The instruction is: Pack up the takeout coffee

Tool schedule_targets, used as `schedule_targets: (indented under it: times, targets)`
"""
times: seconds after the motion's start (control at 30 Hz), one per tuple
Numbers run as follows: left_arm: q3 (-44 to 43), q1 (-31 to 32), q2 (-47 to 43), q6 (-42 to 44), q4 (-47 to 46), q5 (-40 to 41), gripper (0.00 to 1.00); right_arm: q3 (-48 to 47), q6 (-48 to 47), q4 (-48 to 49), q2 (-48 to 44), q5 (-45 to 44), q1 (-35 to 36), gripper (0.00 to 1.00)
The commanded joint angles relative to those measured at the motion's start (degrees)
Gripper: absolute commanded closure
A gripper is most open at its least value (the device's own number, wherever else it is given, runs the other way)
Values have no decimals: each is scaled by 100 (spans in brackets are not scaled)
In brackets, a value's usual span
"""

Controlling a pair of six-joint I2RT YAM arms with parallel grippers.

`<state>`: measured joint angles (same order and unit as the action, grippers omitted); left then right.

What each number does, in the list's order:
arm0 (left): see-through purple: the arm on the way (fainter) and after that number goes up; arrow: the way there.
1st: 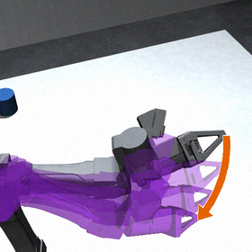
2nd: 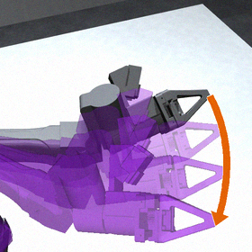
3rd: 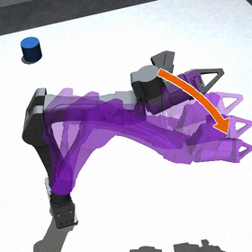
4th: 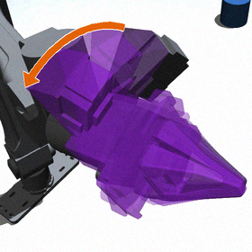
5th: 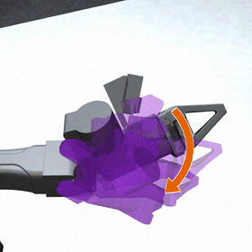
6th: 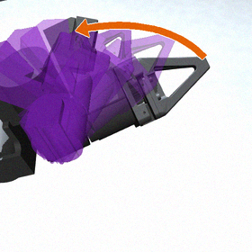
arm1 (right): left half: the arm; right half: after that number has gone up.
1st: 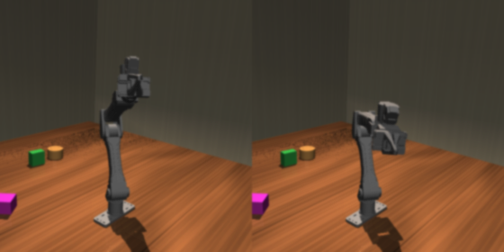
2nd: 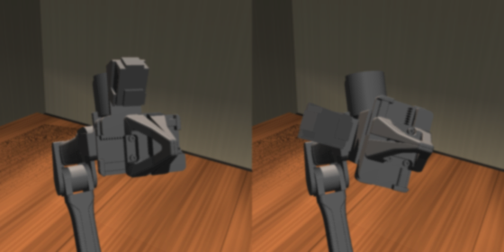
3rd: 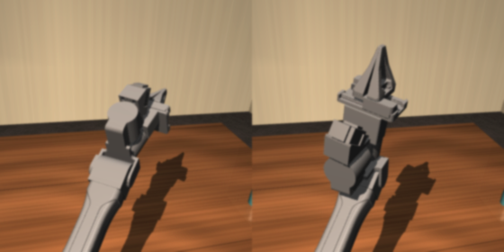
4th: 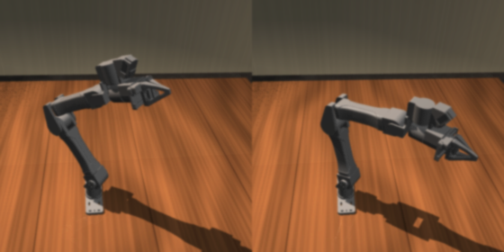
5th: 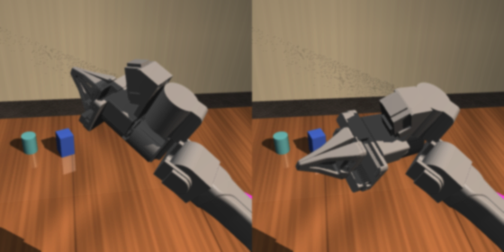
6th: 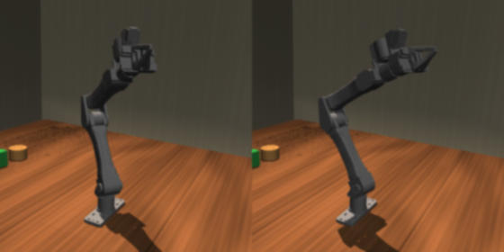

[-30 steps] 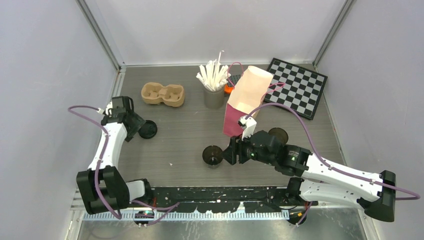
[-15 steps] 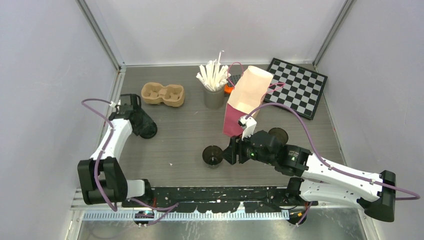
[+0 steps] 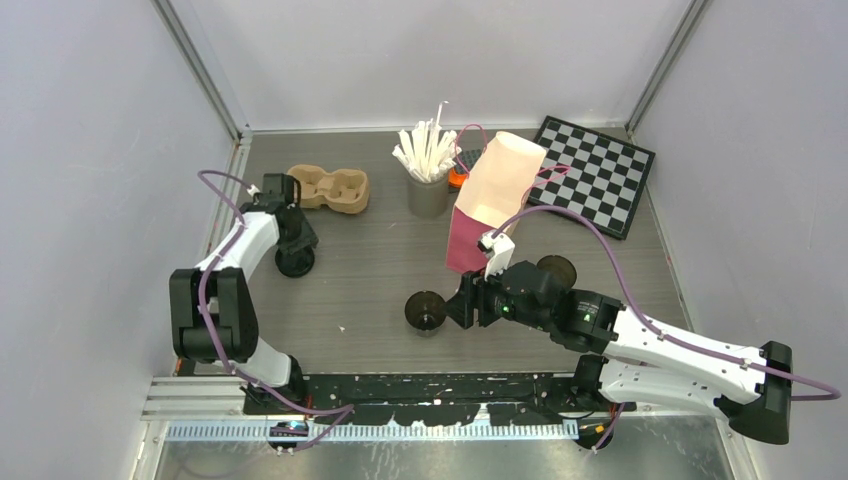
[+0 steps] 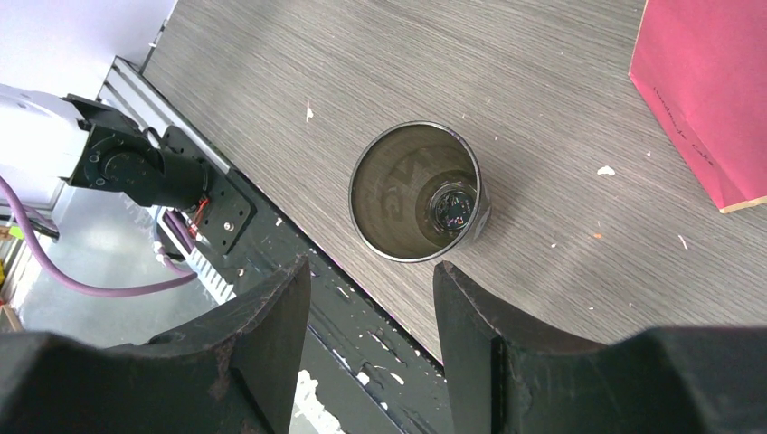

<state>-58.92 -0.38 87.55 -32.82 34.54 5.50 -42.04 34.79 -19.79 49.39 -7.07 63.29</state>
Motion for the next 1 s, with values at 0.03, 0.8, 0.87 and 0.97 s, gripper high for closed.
schedule_targets:
  times: [0.03, 0.8, 0.87, 0.97]
  targets:
    - [-216, 139, 221, 196, -130, -31, 62, -183, -18, 107, 8, -119, 27, 43]
    - [-473, 482, 699, 492, 218, 658, 70, -157, 87, 142, -145, 6, 27, 43]
    - [-492, 492, 756, 497, 247, 663, 71, -162, 89, 151, -161, 29, 26, 43]
    - [-507, 512, 820, 513, 264, 654, 73, -152, 77, 142, -185, 39, 32, 43]
